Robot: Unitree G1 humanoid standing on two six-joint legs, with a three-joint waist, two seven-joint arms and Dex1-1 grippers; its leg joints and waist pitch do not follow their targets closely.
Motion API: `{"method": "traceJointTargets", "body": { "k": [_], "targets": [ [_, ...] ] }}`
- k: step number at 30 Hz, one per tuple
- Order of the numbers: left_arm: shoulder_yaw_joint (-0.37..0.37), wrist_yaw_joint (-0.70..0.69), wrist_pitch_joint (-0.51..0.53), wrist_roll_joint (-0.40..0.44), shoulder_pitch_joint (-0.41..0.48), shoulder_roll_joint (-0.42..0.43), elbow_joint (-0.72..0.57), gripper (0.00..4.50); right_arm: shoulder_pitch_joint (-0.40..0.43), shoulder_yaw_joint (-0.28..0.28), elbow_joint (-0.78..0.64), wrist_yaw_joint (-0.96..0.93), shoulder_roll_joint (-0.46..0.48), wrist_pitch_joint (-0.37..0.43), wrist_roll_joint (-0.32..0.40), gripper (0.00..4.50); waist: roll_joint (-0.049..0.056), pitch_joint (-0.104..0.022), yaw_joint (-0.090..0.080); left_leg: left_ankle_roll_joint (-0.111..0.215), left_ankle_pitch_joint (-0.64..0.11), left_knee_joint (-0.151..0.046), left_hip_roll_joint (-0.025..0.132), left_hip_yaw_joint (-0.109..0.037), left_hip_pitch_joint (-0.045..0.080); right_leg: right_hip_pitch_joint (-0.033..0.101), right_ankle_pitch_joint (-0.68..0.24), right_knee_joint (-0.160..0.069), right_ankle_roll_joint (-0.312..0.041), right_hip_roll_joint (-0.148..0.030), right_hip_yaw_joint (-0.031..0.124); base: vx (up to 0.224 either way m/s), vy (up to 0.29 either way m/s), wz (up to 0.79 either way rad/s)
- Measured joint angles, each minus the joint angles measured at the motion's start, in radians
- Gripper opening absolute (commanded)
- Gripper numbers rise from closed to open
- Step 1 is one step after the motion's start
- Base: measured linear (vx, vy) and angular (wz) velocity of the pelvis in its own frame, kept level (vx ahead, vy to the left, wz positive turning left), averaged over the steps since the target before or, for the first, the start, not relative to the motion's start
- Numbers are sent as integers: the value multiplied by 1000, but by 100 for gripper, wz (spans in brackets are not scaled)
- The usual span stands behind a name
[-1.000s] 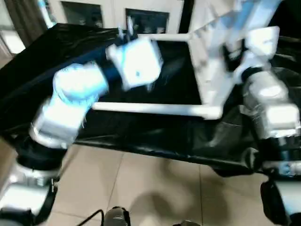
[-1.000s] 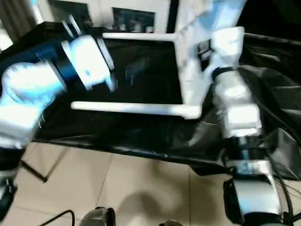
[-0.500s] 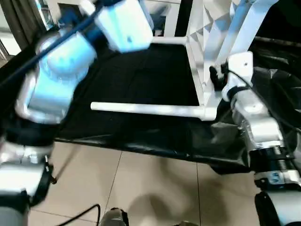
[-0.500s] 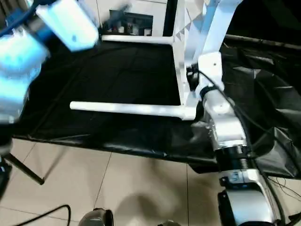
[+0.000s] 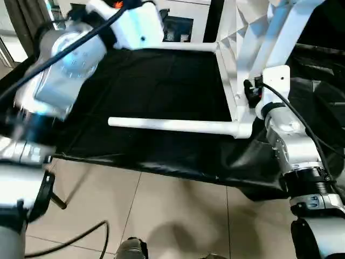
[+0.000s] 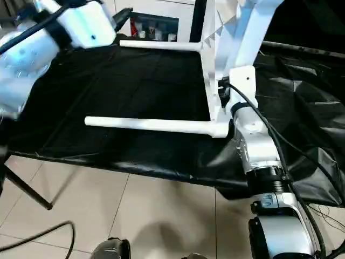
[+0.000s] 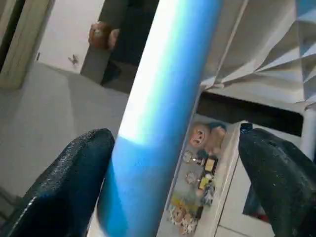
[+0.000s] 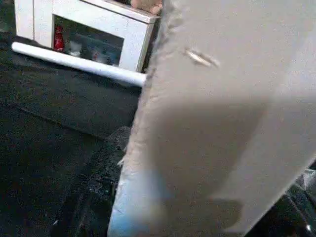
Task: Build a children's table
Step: Flip table
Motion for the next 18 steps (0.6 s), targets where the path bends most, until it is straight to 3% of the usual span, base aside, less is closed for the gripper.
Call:
{"method": "traceJointTargets", "body": {
  "k": [4, 18],
  "targets": [
    [-1, 45, -6, 12, -42, -16, 70, 450, 0, -3, 1, 2, 0, -2, 0, 206, 0, 0, 2, 0, 0, 0, 0, 0, 0, 0, 0, 0, 0, 0, 0, 0, 0, 0],
    [39, 30, -66, -102, -64, -85, 130, 324, -1, -14, 11, 21, -7, -19, -1, 204, 0, 0, 3, 0, 0, 0, 0, 0, -1, -1, 0, 0, 0, 0, 0, 0, 0, 0]
  ]
}}
